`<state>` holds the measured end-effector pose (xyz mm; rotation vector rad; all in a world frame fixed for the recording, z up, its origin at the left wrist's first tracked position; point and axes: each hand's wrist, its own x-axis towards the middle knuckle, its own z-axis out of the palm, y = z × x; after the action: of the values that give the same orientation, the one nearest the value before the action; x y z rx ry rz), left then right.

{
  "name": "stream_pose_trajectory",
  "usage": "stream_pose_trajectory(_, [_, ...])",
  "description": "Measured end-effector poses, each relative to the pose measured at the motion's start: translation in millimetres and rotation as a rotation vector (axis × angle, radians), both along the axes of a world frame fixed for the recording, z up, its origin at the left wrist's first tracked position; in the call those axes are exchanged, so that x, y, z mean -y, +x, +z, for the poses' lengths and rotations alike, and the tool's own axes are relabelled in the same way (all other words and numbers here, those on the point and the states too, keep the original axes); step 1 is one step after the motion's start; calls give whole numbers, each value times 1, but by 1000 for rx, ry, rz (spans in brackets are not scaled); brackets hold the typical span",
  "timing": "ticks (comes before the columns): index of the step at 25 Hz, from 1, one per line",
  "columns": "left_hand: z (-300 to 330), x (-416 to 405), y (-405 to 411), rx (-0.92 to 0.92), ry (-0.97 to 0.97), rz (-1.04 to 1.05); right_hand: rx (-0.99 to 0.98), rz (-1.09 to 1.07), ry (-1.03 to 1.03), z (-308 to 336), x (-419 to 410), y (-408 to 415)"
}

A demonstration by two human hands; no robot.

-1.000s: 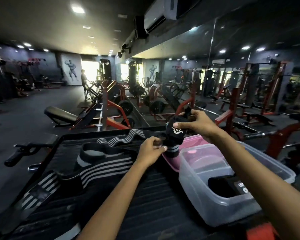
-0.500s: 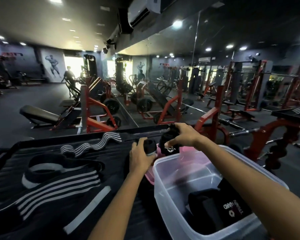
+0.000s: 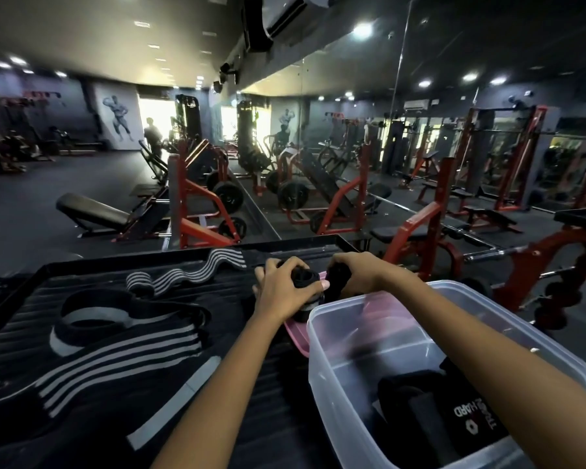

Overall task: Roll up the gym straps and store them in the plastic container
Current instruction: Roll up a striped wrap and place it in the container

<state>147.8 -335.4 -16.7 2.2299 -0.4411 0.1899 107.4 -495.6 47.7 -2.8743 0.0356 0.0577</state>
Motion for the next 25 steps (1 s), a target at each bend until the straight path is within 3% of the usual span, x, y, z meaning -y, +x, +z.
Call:
stream_pose_trajectory(5, [17,-4,10,2,85,-31,35,-79,108,3,7,-1])
stream_pose_trajectory(9, [17,-13,10,-43,-99,-73,75,-181,408,12,19,-5])
stream_pose_trajectory(14, [5,-23,-5,-98,-83,-225,149,-151,598,11,20,-9])
stream_pose_trajectory(20, [34,-51,-17,-292,-846,-425,268,14,981,21,11,-22])
stream_pose_trajectory(22, [49,-58,-25,-304,-943,-479,276,48,1051,28,5,-30])
stream_pose_trajectory(25, [65,-67,-34,-310,-928,-580,248,100,1122,44,1,-46])
